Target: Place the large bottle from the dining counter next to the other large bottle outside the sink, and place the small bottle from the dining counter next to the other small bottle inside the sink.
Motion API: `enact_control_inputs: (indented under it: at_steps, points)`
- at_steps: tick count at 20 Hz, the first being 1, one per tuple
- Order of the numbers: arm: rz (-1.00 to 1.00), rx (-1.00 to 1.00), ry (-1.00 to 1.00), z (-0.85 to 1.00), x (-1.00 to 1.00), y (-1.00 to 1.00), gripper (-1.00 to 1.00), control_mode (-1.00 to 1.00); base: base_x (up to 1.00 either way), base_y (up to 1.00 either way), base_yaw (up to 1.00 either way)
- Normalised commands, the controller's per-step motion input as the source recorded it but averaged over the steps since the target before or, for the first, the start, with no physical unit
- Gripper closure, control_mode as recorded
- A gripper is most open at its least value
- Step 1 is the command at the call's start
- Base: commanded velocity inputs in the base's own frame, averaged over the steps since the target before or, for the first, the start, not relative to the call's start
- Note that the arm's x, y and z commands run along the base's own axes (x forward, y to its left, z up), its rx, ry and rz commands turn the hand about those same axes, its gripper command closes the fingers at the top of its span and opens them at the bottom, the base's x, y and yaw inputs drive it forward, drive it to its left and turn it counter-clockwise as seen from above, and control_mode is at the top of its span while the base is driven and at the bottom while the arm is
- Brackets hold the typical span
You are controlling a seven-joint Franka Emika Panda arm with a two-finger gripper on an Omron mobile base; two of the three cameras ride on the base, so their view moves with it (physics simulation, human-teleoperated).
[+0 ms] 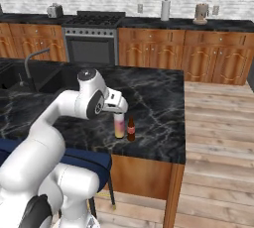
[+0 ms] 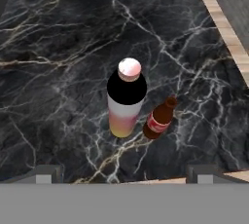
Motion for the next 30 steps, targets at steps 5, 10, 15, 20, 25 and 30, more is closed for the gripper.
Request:
enact_control_inputs:
  at_steps: [5,10,15,20,25,30]
  points:
    - [-0.01,0.00,0.00,-0.17,0.37,-0.04,-1.00,-1.00,0.00,0.00,0.00]
    - [0.00,0.00,0.00,-0.19,0.29,0.00,-1.00,-1.00,0.00,0.00,0.00]
    - [0.00,0.00,0.00,-0.15,0.21,0.00,-1.00,-1.00,0.00,0.00,0.00]
    - [0.00,0.00,0.00,-0.09,0.21,0.00,-1.00,-1.00,0.00,0.00,0.00]
    - [0.00,0.00,0.00,-0.02,0.12,0.00,-1.00,-1.00,0.00,0.00,0.00]
    - [0.00,0.00,0.00,-0.04,0.04,-0.01,-1.00,-1.00,0.00,0.00,0.00]
